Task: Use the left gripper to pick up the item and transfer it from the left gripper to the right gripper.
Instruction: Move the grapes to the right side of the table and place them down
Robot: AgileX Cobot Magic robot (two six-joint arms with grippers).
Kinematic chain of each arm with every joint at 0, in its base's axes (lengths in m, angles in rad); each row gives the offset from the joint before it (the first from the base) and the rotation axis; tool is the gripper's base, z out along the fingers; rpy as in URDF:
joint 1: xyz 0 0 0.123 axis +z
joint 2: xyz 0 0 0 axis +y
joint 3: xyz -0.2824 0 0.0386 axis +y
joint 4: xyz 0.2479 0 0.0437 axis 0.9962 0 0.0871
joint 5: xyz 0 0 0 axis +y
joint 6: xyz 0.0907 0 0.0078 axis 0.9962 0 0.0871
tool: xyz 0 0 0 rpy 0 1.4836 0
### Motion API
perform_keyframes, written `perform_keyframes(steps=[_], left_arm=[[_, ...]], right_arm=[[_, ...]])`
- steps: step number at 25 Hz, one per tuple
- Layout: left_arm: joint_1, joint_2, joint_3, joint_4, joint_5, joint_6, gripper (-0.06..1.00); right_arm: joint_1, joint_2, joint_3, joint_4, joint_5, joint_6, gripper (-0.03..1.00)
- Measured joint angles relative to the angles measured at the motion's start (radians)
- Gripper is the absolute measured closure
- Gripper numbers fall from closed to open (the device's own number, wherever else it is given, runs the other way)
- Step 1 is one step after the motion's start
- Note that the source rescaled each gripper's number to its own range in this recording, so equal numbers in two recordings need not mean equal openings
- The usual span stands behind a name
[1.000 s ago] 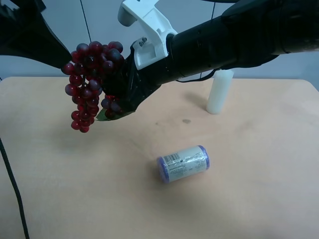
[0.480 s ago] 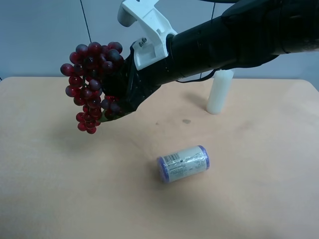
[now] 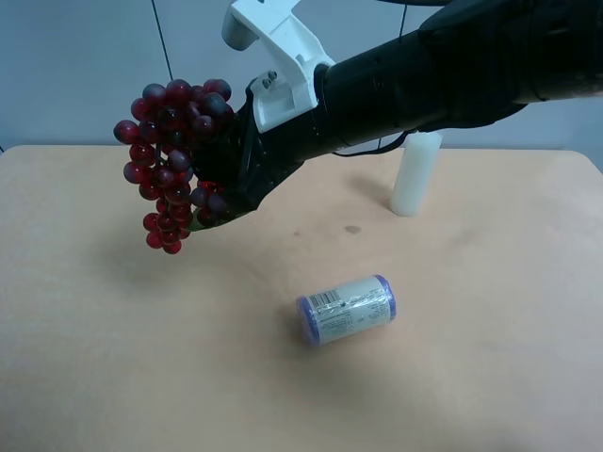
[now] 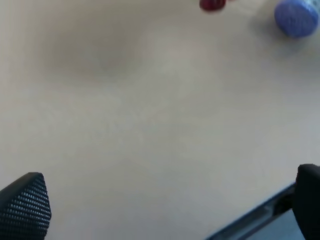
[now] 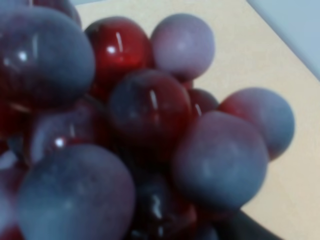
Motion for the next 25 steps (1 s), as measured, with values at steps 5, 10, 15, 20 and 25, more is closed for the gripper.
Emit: perform_keyframes(steps=[5,10,15,20,25], left_arm=[[0.0,-0.201,0.158,-0.03,-0.01,-0.03,-0.05],[0.0,-0.377,0.217,-0.04,-0.046,-0.037,-0.05],[0.0,-0.467,0.222,-0.041,-0.055,-0.041,-0.05],[0.0,-0.484,0.222,-0.06,-0.06,-0.041,-0.05],[0.0,-0.485,0.229,-0.094,-0.093,-0.023,-0.05]], right_arm=[[0.0,0.0,0.0,0.0,0.0,0.007,0.96],[0.0,0.0,0.0,0.0,0.0,0.009,0.96],[0.0,0.0,0.0,0.0,0.0,0.027,0.96],[0.0,0.0,0.0,0.0,0.0,0.033,0.96],[0.0,0.0,0.0,0.0,0.0,0.043,0.96]])
